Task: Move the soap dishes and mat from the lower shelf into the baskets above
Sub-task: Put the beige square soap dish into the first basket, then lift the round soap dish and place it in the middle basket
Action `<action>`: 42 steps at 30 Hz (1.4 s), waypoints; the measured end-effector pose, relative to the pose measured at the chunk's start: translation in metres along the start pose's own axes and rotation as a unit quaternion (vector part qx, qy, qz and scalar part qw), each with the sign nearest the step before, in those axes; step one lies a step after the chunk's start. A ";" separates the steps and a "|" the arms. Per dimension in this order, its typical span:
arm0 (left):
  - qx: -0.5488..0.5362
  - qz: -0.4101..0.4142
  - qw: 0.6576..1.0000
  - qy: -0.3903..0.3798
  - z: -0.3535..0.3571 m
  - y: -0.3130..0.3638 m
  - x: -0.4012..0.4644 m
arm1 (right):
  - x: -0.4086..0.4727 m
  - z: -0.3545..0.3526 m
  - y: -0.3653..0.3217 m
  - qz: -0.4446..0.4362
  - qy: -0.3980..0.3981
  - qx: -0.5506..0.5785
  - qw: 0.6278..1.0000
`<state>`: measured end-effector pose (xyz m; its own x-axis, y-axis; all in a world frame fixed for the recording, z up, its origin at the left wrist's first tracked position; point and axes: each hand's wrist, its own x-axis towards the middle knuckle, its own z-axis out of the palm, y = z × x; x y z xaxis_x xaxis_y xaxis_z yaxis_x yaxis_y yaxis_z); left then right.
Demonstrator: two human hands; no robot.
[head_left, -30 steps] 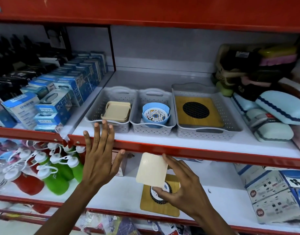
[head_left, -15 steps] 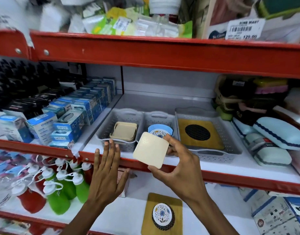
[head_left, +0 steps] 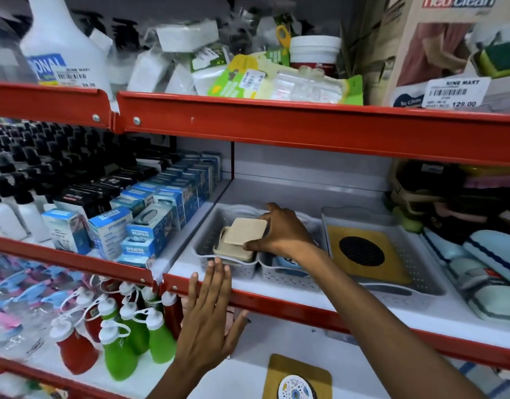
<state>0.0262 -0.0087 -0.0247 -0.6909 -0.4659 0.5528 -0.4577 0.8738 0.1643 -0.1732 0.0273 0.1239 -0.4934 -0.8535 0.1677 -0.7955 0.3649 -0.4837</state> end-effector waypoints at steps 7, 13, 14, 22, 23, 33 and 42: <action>0.001 0.010 1.000 0.005 0.001 -0.005 0.001 | 0.029 0.015 0.004 -0.016 -0.078 -0.008 0.997; -0.002 0.006 1.000 0.008 0.001 -0.005 0.000 | 0.021 0.011 0.003 -0.042 -0.138 -0.014 0.989; -0.002 0.006 1.000 0.007 0.001 -0.005 0.001 | 0.018 0.011 0.002 -0.048 -0.135 -0.027 0.989; 0.008 0.007 1.000 0.002 -0.002 -0.004 0.001 | -0.064 0.005 0.016 -0.160 0.068 -0.218 0.960; 0.009 0.004 1.000 0.003 -0.001 -0.004 0.001 | -0.076 0.006 0.020 -0.162 0.084 -0.230 0.956; 0.042 0.003 0.999 0.015 0.005 -0.003 0.001 | -0.173 0.053 0.105 -0.307 0.108 -0.224 0.919; 0.048 -0.009 0.999 0.005 0.004 -0.001 0.000 | -0.210 0.177 0.204 -0.043 -0.143 -0.113 0.982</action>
<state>0.0244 -0.0100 -0.0275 -0.6766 -0.4804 0.5580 -0.5229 0.8470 0.0952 -0.1692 0.2153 -0.1624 -0.3282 -0.9424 -0.0641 -0.9032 0.3330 -0.2707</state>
